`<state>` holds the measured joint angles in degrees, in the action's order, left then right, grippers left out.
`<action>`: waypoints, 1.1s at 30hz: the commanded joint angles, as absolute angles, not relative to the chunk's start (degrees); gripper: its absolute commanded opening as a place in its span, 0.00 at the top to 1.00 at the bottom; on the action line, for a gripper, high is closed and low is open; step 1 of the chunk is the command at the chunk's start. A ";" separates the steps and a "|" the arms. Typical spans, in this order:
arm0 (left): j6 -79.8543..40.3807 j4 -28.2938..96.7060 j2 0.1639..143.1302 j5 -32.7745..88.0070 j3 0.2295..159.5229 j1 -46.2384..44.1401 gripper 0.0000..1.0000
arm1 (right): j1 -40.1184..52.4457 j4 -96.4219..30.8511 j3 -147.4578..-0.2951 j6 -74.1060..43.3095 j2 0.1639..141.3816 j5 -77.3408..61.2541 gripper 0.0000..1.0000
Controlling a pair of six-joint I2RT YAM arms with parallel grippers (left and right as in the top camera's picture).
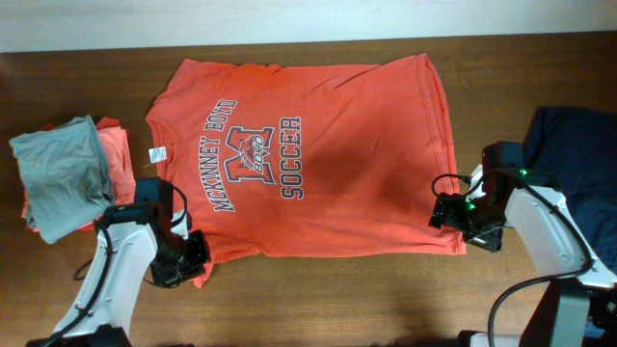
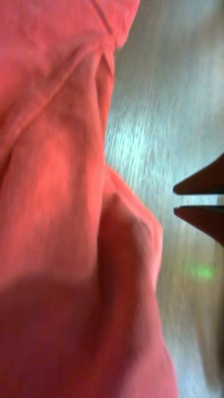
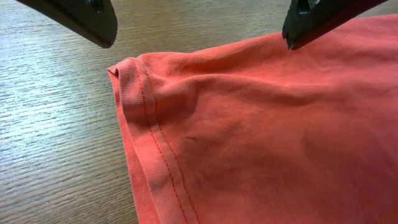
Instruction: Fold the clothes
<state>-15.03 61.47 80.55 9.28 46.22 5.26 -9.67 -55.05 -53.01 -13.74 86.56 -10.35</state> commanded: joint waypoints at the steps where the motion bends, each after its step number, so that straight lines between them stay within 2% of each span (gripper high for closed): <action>1: -18.59 62.13 78.72 3.25 46.24 5.26 0.87 | -9.87 -54.96 -52.66 -14.24 86.30 -9.61 0.09; 4: -21.91 62.19 78.74 -1.83 46.19 5.23 0.86 | -9.87 -54.89 -52.64 -14.24 86.30 -9.61 0.09; 7: -24.01 61.45 78.76 -6.13 46.04 5.26 0.60 | -9.87 -54.87 -52.64 -14.24 86.30 -9.63 0.09; 9: -24.01 60.38 78.78 -5.85 45.82 5.23 0.49 | -9.87 -55.00 -52.64 -14.24 86.30 -9.63 0.09; 10: -23.99 60.01 78.78 -5.87 45.76 5.23 0.47 | -9.87 -55.00 -52.64 -14.22 86.30 -9.63 0.09; 18: -23.99 57.45 78.81 -6.11 44.56 5.23 0.46 | -9.87 -55.00 -52.64 -14.00 86.30 -9.65 0.09; 23: -23.97 53.58 78.81 -6.50 41.74 5.26 0.35 | -9.87 -55.00 -52.66 -14.00 86.30 -9.65 0.09; 26: -23.97 51.62 78.83 -7.60 40.97 5.23 0.34 | -9.87 -54.98 -52.66 -13.98 86.30 -9.65 0.09; 28: -23.94 50.65 78.83 -7.55 40.97 5.23 0.39 | -9.87 -54.98 -52.66 -13.98 86.30 -9.65 0.09; 29: -23.90 50.13 78.83 -7.55 40.97 5.23 0.51 | -9.87 -54.98 -52.66 -13.98 86.30 -9.65 0.09; 30: -23.68 49.84 78.83 -7.53 40.97 5.23 0.76 | -9.87 -54.98 -52.66 -13.98 86.30 -9.65 0.09; 31: -23.64 49.67 78.83 -7.53 40.97 5.23 0.95 | -9.87 -54.98 -52.66 -13.98 86.30 -9.65 0.09; 32: -23.53 49.58 78.83 -7.51 40.97 5.23 1.00 | -9.87 -54.98 -52.66 -13.98 86.30 -9.65 0.09; 33: -23.53 49.52 78.83 -7.51 40.97 5.23 1.00 | -9.87 -55.00 -52.66 -13.98 86.30 -9.65 0.09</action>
<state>-23.62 49.84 79.70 -6.50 41.30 5.26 -9.67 -55.00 -53.01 -13.72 86.56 -10.35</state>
